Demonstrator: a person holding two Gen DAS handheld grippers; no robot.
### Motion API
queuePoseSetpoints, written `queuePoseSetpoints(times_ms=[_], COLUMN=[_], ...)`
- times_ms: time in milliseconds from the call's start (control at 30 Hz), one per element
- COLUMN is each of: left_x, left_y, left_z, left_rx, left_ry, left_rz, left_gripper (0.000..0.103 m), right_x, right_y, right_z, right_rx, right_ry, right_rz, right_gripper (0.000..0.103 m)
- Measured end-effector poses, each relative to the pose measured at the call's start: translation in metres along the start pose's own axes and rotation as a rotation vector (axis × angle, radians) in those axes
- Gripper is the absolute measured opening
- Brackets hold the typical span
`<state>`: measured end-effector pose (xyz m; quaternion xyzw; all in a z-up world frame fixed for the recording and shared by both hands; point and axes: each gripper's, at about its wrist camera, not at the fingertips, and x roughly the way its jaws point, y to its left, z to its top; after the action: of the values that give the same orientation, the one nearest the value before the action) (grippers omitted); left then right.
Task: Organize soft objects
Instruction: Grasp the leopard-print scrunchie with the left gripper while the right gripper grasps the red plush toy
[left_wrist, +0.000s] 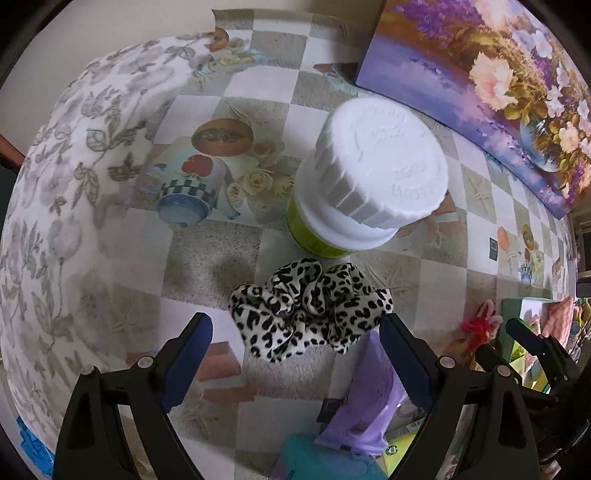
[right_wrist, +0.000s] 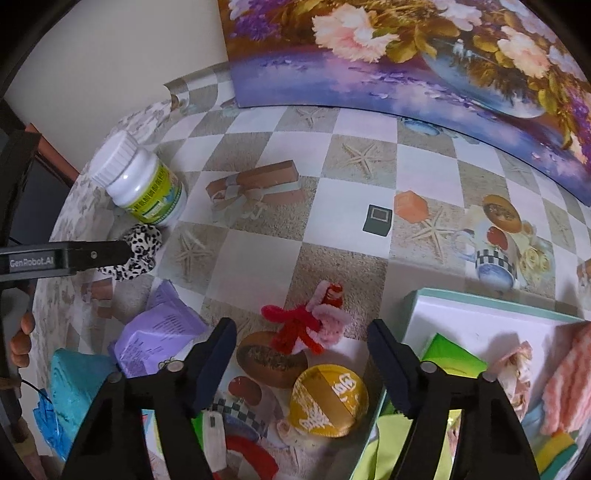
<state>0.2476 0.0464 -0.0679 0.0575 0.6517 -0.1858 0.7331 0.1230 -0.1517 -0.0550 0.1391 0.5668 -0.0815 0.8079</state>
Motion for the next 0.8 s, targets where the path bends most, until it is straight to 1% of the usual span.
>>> queuePoseSetpoints(times_ms=[133, 233, 300, 333, 433, 500, 533, 600, 667, 700, 733, 767, 800], left_x=[0.009, 0.015, 0.018, 0.020, 0.024, 0.026, 0.026, 0.024, 0.023, 0.018, 0.017, 0.015, 0.014], left_y=[-0.003, -0.004, -0.005, -0.005, -0.010, -0.015, -0.015, -0.019, -0.023, -0.019, -0.020, -0.019, -0.019], left_z=[0.005, 0.009, 0.010, 0.011, 0.011, 0.008, 0.008, 0.007, 0.006, 0.007, 0.006, 0.005, 0.005], left_rx=[0.005, 0.000, -0.002, -0.003, 0.005, 0.008, 0.008, 0.007, 0.014, 0.014, 0.013, 0.013, 0.014], left_ry=[0.010, 0.011, 0.017, 0.021, 0.017, 0.015, 0.016, 0.017, 0.009, 0.007, 0.004, 0.000, -0.005], left_rz=[-0.006, -0.006, -0.019, -0.026, -0.023, -0.027, -0.032, -0.036, -0.035, -0.039, -0.038, -0.037, -0.038], left_gripper=[0.091, 0.091, 0.086, 0.083, 0.082, 0.076, 0.071, 0.067, 0.059, 0.058, 0.054, 0.048, 0.046], right_x=[0.010, 0.016, 0.020, 0.021, 0.022, 0.022, 0.022, 0.022, 0.021, 0.020, 0.019, 0.018, 0.017], right_y=[0.001, 0.001, 0.000, 0.000, 0.001, 0.001, 0.001, 0.001, 0.001, 0.000, 0.000, -0.001, -0.001], right_z=[0.001, 0.001, 0.001, 0.001, 0.001, 0.001, 0.000, -0.001, -0.002, -0.002, -0.002, -0.003, -0.002], right_rx=[-0.010, -0.017, -0.017, -0.016, -0.022, -0.024, -0.022, -0.022, -0.020, -0.017, -0.015, -0.014, -0.015], right_ry=[0.014, 0.024, 0.029, 0.031, 0.027, 0.025, 0.025, 0.024, 0.023, 0.022, 0.021, 0.019, 0.017], right_rz=[-0.014, -0.030, -0.033, -0.032, -0.040, -0.036, -0.034, -0.035, -0.034, -0.032, -0.031, -0.032, -0.033], right_gripper=[0.071, 0.065, 0.059, 0.058, 0.050, 0.045, 0.045, 0.043, 0.043, 0.043, 0.043, 0.043, 0.043])
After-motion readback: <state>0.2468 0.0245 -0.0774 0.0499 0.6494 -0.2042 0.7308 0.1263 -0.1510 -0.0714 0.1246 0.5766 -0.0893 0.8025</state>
